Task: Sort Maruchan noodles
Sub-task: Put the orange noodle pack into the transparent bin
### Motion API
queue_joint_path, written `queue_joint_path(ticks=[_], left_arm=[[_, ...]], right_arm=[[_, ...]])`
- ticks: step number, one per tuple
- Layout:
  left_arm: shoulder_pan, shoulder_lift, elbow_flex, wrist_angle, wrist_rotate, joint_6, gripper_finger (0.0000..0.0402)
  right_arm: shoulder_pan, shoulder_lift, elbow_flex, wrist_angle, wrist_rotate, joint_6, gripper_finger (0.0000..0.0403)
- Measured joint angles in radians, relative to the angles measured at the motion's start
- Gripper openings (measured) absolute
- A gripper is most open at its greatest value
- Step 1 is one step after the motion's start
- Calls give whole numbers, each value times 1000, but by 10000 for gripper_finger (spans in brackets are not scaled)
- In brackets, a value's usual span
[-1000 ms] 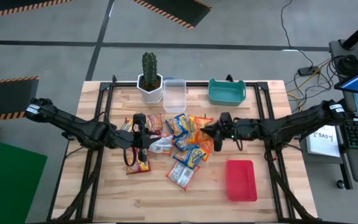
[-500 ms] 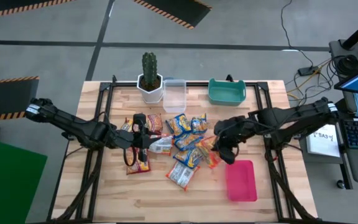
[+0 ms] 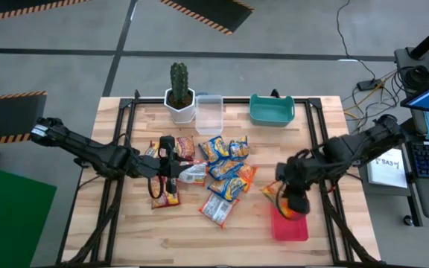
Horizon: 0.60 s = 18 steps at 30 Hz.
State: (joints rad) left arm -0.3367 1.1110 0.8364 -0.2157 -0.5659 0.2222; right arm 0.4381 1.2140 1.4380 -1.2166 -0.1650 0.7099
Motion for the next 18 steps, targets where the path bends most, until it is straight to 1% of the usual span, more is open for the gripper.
queue_joint_path(ticks=[4,10,18], left_arm=[[0,0,0,0,0,-6,45],[0,0,0,5,0,-11,45],[0,0,0,6,0,-11,45]], right_arm=[[76,5,-13,-72,0,-101,9],[162,25,-38,-90,7,-207,9],[213,83,-78,-97,9,-215,9]])
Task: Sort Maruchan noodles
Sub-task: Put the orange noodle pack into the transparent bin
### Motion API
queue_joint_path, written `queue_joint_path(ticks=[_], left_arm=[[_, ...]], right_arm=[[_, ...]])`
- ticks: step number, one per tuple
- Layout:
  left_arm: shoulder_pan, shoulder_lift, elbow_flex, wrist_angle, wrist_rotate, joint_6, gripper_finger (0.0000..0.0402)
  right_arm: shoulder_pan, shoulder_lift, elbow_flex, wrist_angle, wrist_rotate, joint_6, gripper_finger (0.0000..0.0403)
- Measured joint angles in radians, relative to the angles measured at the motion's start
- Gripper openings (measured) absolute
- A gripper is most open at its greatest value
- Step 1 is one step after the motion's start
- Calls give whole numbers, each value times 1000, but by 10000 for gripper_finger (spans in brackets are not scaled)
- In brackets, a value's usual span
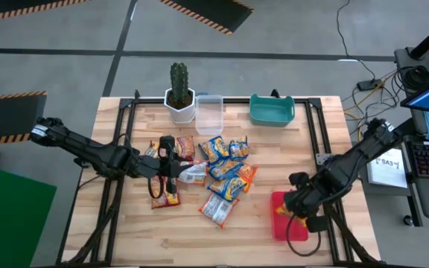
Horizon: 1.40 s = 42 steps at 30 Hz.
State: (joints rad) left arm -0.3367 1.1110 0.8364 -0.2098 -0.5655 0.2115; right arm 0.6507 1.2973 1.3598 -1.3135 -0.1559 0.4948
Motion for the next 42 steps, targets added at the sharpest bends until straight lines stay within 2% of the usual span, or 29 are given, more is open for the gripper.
queue_joint_path(ticks=[8,13,27,42], left_arm=[[0,0,0,0,0,-4,45],[0,0,0,0,0,-11,45],[0,0,0,1,0,-12,45],[0,0,0,1,0,-29,45]], right_arm=[[0,83,-4,-61,83,-153,9],[-1,124,-4,-80,158,-168,9],[-1,213,-6,-103,159,-184,9],[-1,175,-7,-171,158,-159,9]])
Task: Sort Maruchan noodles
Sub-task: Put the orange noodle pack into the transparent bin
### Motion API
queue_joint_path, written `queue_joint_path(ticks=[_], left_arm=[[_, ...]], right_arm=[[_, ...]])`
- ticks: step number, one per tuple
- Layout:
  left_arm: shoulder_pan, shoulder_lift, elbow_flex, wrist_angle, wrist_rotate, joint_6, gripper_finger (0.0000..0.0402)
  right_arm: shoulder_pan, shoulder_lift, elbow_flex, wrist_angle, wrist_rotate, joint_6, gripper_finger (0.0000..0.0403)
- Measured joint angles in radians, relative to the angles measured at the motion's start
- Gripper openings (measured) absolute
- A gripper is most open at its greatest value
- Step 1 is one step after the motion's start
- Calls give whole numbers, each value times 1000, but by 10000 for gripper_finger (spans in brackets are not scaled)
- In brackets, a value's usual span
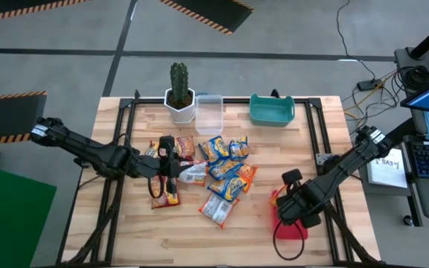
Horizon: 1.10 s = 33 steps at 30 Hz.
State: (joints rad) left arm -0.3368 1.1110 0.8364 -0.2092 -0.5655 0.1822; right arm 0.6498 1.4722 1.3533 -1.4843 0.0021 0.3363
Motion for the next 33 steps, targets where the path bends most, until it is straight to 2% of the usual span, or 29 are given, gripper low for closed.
queue_joint_path(ticks=[5,15,25,33], left_arm=[[0,0,0,0,0,12,45],[0,0,0,2,0,8,45],[0,0,0,3,0,8,45],[0,0,0,3,0,7,45]], right_arm=[[0,2,-3,-6,20,-49,9],[0,2,-14,-3,49,-49,9],[0,-30,53,-25,42,21,9],[0,-32,66,-86,-47,48,9]])
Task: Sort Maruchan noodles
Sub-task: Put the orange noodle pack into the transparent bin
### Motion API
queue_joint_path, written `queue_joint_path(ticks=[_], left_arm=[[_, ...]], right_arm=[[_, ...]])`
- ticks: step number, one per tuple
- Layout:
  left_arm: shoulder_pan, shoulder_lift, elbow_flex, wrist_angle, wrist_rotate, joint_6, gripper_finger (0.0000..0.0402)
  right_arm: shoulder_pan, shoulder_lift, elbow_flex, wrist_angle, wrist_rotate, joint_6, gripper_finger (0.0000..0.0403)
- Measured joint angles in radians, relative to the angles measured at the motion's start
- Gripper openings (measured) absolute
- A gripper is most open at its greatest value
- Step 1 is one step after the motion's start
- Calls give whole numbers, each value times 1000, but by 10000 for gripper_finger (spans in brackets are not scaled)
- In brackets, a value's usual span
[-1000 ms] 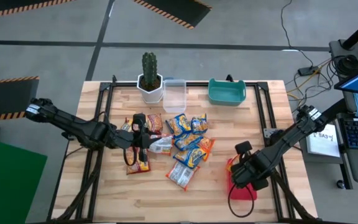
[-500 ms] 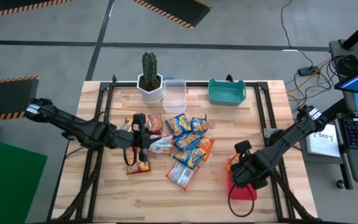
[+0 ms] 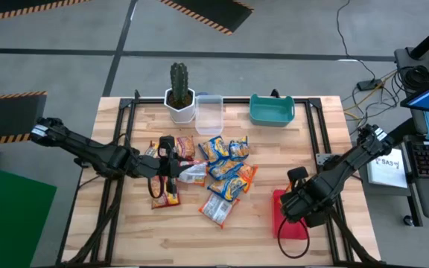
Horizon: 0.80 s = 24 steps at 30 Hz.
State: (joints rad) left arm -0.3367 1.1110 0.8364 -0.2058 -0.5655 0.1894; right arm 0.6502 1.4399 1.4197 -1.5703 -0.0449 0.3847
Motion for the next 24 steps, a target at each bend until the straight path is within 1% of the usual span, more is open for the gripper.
queue_joint_path(ticks=[5,12,24], left_arm=[[0,0,0,0,0,0,45],[0,0,0,0,0,0,45],[0,0,0,0,0,1,45]], right_arm=[[0,0,-2,-1,2,1,9],[0,1,-23,17,98,9,9],[0,2,-123,66,99,0,9]])
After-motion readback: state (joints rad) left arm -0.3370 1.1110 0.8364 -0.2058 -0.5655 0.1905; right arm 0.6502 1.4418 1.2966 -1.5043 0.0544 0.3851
